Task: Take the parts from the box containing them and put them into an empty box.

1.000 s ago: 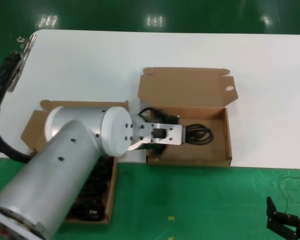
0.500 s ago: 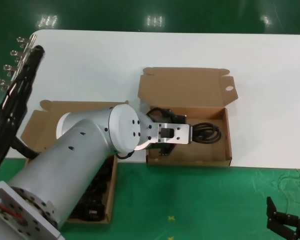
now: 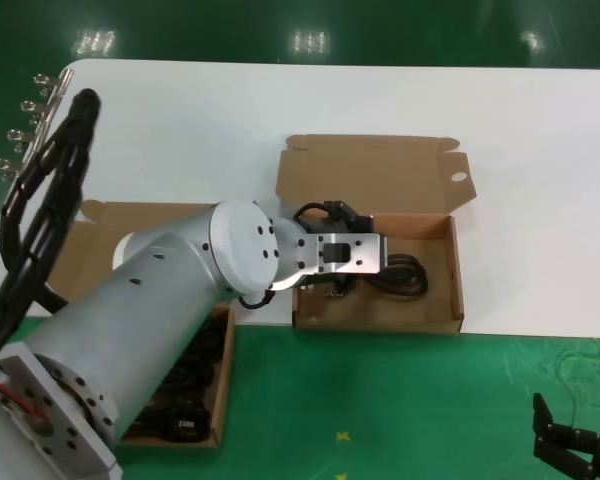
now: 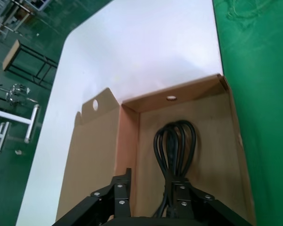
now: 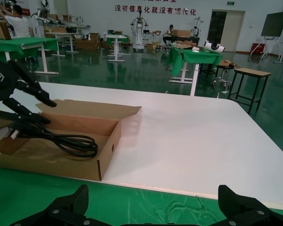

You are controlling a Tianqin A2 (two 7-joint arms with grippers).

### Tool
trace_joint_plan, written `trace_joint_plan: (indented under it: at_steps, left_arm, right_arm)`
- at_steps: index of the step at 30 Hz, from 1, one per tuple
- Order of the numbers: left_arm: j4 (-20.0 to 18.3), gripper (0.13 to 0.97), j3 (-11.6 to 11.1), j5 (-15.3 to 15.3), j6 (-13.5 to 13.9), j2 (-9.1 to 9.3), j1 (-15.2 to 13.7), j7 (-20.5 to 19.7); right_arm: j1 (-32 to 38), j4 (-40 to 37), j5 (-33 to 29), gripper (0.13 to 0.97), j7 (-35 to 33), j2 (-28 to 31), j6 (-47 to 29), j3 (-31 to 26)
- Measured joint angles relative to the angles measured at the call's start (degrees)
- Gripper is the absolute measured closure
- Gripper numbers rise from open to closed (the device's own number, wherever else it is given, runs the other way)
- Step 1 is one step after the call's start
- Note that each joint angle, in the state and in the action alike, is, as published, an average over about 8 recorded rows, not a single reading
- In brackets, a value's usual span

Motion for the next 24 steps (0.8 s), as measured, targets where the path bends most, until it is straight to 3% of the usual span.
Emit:
trace_joint_plan:
  at_steps: [6,9,12,15,24]
  left_arm:
    - [0.26,0.774,2.41,-6.15,-0.90,-0.01,-0.38,2.38]
    - [0.30,0.724,1.32,-7.04,-0.18,-0.47,-0.32,3.73]
    - [-1.45,0.691,-0.79,-6.11,1.39,-2.32,0.30,4.09]
    - [-5.97,0.616,-2.94,-4.14,3.58,-6.07,1.74,2.88]
    - [-23.72,0.419,-9.94,0.49,10.10,-21.25,8.80,-1.77]
  right_arm:
    - [0.00,0.00,0.00,0.129,0.00,0.00,0.00,0.00]
    - [0.00,0.00,0.00,0.129,0.00,0.00,0.00,0.00]
    - [0.00,0.00,0.00,0.129,0.00,0.00,0.00,0.00]
    - [0.00,0.00,0.00,0.129,0.00,0.00,0.00,0.00]
    - [0.00,0.00,0.00,0.129,-0.01,0.00,0.00,0.00]
